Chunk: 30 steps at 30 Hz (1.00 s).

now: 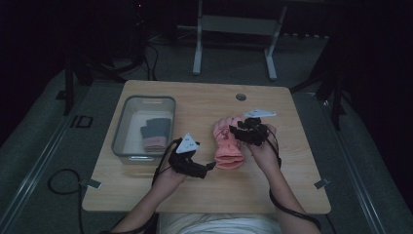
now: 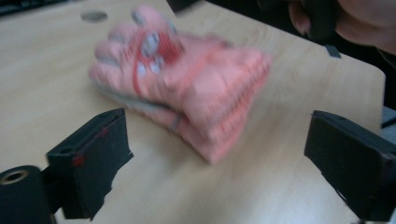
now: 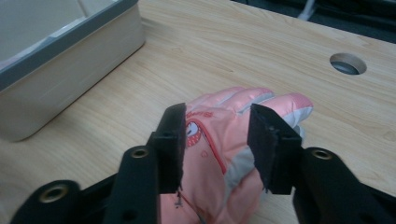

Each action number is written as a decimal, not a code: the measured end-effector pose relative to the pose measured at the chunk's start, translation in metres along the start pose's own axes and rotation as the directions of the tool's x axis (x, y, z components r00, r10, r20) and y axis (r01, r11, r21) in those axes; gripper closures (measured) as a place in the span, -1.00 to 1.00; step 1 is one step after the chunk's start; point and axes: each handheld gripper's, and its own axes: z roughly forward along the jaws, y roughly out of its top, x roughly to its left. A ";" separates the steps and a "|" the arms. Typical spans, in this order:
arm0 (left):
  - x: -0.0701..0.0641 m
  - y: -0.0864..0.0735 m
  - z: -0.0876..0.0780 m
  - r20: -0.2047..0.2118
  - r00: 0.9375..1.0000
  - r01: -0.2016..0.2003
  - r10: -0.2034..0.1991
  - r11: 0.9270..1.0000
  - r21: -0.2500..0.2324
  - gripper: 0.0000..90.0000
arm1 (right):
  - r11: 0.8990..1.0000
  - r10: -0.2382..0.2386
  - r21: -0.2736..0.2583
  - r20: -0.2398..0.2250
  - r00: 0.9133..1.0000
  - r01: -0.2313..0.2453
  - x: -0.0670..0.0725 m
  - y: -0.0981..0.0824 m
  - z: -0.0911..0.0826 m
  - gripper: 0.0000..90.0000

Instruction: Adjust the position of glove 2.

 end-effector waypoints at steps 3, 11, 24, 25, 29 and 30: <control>0.009 0.011 0.008 0.004 1.000 0.025 -0.025 1.000 0.007 -0.74 | 1.000 -0.009 0.019 0.004 1.000 0.009 -0.004 -0.004 -0.003 0.21; 0.048 0.040 0.070 -0.033 0.991 0.133 -0.130 0.985 0.112 -0.54 | 1.000 -0.012 0.024 0.015 1.000 0.012 -0.011 -0.010 0.000 0.16; 0.058 0.007 0.114 -0.068 0.942 0.335 -0.328 0.908 0.254 -0.58 | 0.989 0.021 0.147 0.012 1.000 -0.023 -0.024 -0.049 0.026 -0.05; 0.059 0.005 0.117 -0.065 0.935 0.353 -0.348 0.898 0.264 -0.58 | 0.987 0.022 0.156 0.005 1.000 -0.023 -0.025 -0.051 0.028 -0.05; 0.064 0.000 0.126 -0.042 0.910 0.406 -0.412 0.868 0.287 -0.47 | 0.977 0.075 0.205 -0.054 0.996 -0.062 -0.031 -0.053 0.038 0.10; 0.066 -0.001 0.128 -0.010 0.895 0.429 -0.445 0.856 0.288 -0.47 | 0.977 0.075 0.205 -0.054 0.996 -0.062 -0.031 -0.053 0.038 0.10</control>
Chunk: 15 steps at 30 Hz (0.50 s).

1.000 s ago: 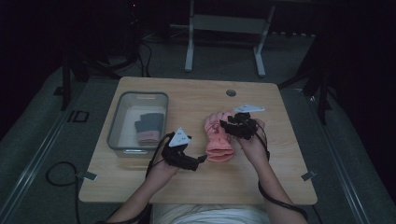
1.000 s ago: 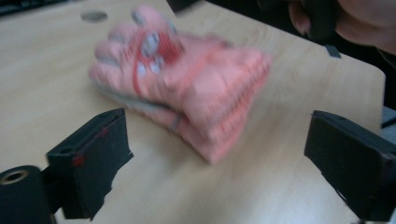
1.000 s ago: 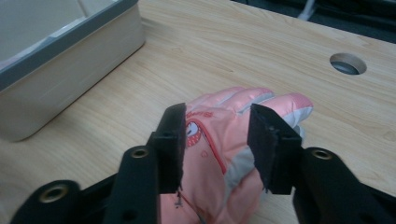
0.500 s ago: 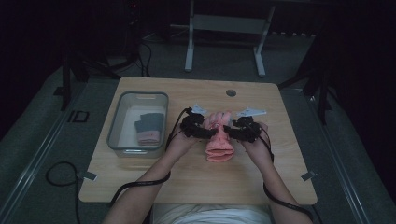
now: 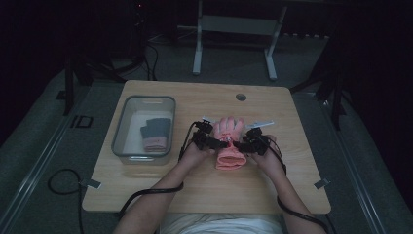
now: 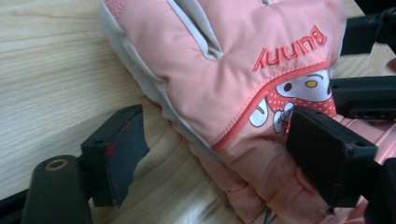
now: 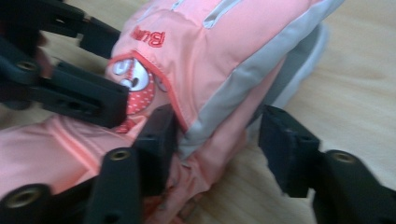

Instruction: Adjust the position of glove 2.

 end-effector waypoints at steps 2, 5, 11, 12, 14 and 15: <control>0.005 0.000 0.003 0.042 0.999 0.021 -0.021 1.000 0.009 -0.32 | 0.999 0.043 0.016 -0.033 0.999 -0.043 -0.003 0.000 0.003 0.15; 0.006 0.000 0.003 0.074 0.997 0.011 -0.011 1.000 0.006 -0.08 | 0.994 0.104 0.027 -0.068 0.992 -0.102 -0.006 0.000 0.007 0.20; -0.003 0.004 -0.001 0.043 0.998 -0.049 0.049 0.999 0.002 0.59 | 0.996 0.081 0.029 -0.041 0.996 -0.079 0.003 0.003 0.008 0.46; -0.004 0.004 -0.002 0.042 0.998 -0.054 0.054 0.999 -0.003 0.59 | 0.996 0.083 0.026 -0.036 0.996 -0.082 0.004 0.003 0.007 0.49; -0.006 0.005 -0.003 0.042 0.996 -0.073 0.073 0.997 -0.001 0.62 | 0.996 0.091 0.009 -0.036 0.995 -0.091 0.005 0.002 0.005 0.52; -0.007 0.006 -0.004 0.044 0.996 -0.074 0.074 0.997 -0.002 0.63 | 0.996 0.092 0.002 -0.036 0.995 -0.092 0.005 0.001 0.004 0.53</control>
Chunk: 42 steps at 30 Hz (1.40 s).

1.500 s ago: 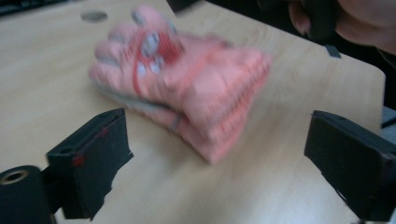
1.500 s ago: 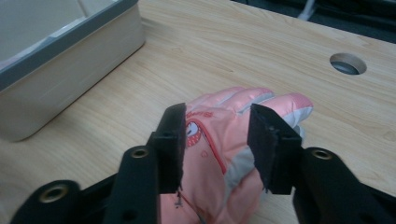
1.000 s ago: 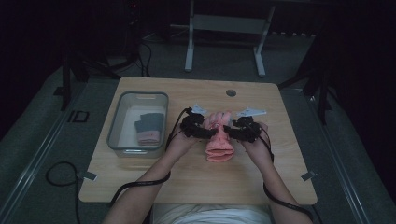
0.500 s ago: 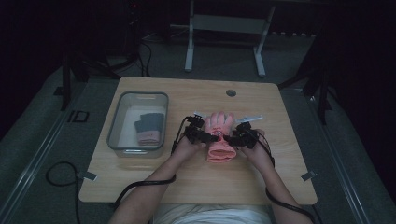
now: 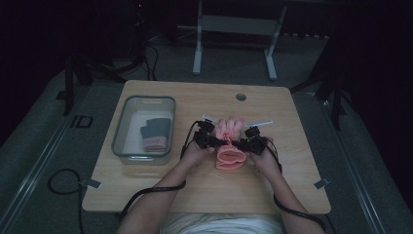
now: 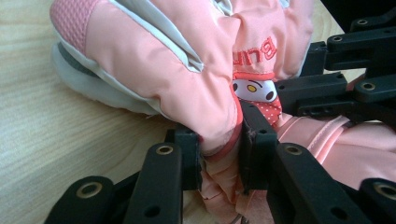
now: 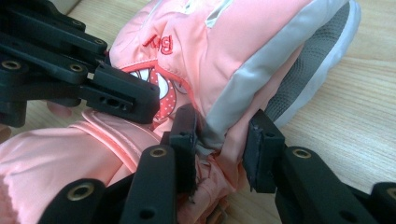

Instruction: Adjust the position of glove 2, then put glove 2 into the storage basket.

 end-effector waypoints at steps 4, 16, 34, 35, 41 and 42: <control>-0.005 0.005 -0.005 0.006 1.000 -0.005 0.005 1.000 -0.003 0.65 | 1.000 0.009 -0.020 0.004 1.000 -0.009 0.002 0.000 -0.005 0.56; -0.026 0.031 -0.046 0.004 0.998 -0.060 0.061 0.996 -0.064 0.66 | 0.991 -0.015 -0.130 0.021 1.000 0.017 0.018 0.022 -0.038 0.59; -0.020 0.044 -0.129 -0.085 0.993 -0.089 0.078 0.989 -0.121 0.66 | 0.976 -0.069 -0.207 -0.023 0.997 0.062 0.071 0.075 -0.048 0.59; -0.019 0.043 -0.133 -0.089 0.993 -0.088 0.077 0.989 -0.123 0.66 | 0.976 -0.072 -0.209 -0.026 0.997 0.065 0.074 0.077 -0.047 0.59; -0.008 0.039 -0.162 -0.120 0.991 -0.078 0.062 0.988 -0.130 0.66 | 0.972 -0.100 -0.216 -0.046 0.994 0.088 0.097 0.093 -0.039 0.59; -0.006 0.038 -0.166 -0.126 0.990 -0.077 0.061 0.988 -0.131 0.66 | 0.972 -0.105 -0.215 -0.049 0.993 0.092 0.101 0.096 -0.037 0.59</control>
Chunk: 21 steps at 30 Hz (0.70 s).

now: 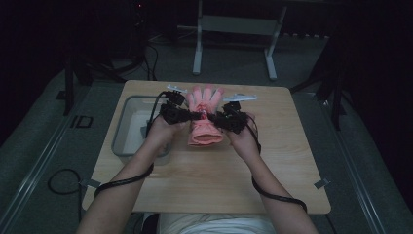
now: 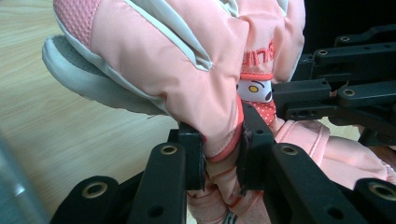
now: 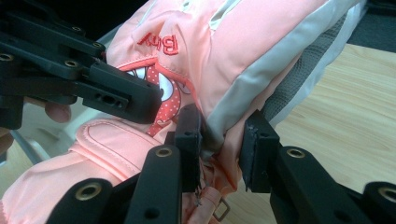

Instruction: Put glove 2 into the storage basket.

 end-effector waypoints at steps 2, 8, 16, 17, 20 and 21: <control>0.005 -0.001 -0.009 -0.013 1.000 0.005 -0.005 1.000 -0.001 0.66 | 1.000 -0.004 -0.004 -0.011 1.000 0.004 0.007 0.005 0.005 0.59; 0.020 -0.005 -0.033 -0.044 0.999 0.018 -0.018 1.000 -0.003 0.66 | 1.000 -0.018 -0.003 -0.041 0.999 0.017 0.028 0.018 0.021 0.59; 0.038 -0.011 -0.062 -0.084 0.996 0.035 -0.035 0.999 0.001 0.66 | 1.000 -0.024 -0.002 -0.073 0.997 0.024 0.053 0.030 0.041 0.59; 0.041 -0.012 -0.067 -0.090 0.995 0.035 -0.035 0.999 0.003 0.66 | 1.000 -0.025 -0.004 -0.078 0.997 0.025 0.057 0.032 0.044 0.59; 0.049 -0.016 -0.078 -0.106 0.993 0.043 -0.042 0.999 0.009 0.66 | 1.000 -0.024 -0.004 -0.098 0.995 0.023 0.067 0.036 0.053 0.59; 0.051 -0.017 -0.081 -0.111 0.993 0.043 -0.042 0.999 0.012 0.66 | 1.000 -0.023 -0.003 -0.106 0.994 0.023 0.072 0.037 0.057 0.59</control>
